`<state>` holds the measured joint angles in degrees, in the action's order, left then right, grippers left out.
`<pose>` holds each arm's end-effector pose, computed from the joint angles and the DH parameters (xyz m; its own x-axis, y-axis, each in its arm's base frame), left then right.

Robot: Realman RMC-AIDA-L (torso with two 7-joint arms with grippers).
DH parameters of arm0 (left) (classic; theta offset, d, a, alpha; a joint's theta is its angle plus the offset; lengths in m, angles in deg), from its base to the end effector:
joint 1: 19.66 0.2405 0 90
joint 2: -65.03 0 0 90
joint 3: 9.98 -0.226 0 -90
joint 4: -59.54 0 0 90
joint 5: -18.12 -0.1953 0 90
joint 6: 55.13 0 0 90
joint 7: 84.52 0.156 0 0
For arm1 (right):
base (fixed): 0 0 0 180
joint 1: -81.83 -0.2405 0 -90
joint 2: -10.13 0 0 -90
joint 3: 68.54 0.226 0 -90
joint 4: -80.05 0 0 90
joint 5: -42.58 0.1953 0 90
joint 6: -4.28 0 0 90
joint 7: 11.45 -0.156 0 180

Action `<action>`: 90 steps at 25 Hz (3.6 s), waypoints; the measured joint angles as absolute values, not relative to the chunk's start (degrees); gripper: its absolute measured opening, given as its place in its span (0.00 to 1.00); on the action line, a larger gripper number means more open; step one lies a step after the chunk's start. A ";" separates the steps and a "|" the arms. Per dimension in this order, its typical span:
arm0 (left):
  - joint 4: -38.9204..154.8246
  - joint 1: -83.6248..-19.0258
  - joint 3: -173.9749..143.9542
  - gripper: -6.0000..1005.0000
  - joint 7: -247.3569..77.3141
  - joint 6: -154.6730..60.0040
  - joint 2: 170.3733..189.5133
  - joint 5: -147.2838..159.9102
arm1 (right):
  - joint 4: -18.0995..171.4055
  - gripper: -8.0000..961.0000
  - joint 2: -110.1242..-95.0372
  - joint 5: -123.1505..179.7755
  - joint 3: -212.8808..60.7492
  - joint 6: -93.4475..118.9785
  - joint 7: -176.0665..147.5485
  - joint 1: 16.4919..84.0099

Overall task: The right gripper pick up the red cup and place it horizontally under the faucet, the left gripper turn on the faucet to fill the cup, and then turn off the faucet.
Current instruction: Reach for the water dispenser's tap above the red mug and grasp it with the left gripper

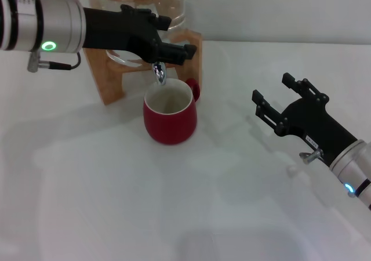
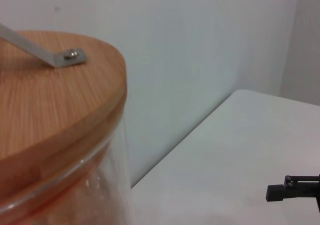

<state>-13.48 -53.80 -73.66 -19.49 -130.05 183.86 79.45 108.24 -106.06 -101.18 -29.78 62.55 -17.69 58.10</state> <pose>-0.1171 0.3717 0.0406 0.9150 0.2513 0.3155 0.3636 -0.8525 -0.3756 0.2124 0.3143 -0.0584 0.7272 0.0394 -0.6853 -0.5581 -0.5473 -0.6236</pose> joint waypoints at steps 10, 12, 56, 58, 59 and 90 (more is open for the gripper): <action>-9.92 -55.78 -73.74 0.86 -17.10 -128.40 183.88 79.45 | 108.30 0.76 -106.06 -101.37 -29.78 62.55 -17.68 58.10; -9.32 -56.08 -73.98 0.86 -16.88 -127.97 183.93 79.44 | 108.31 0.76 -106.06 -101.38 -29.78 62.55 -17.69 58.09; -3.34 -59.47 -77.39 0.86 -15.53 -122.16 183.94 77.99 | 108.44 0.76 -105.97 -101.03 -29.43 62.46 -17.68 57.92; -3.30 -59.47 -77.40 0.86 -15.57 -122.11 183.94 77.55 | 108.44 0.76 -105.97 -101.03 -29.42 62.48 -17.69 57.92; -3.29 -59.47 -77.41 0.86 -15.61 -122.12 183.97 77.22 | 108.43 0.76 -105.97 -101.03 -29.40 62.49 -17.69 57.92; -3.21 -59.47 -79.37 0.86 -15.84 -122.25 184.03 76.91 | 108.45 0.76 -105.88 -101.03 -29.44 62.55 -17.68 57.92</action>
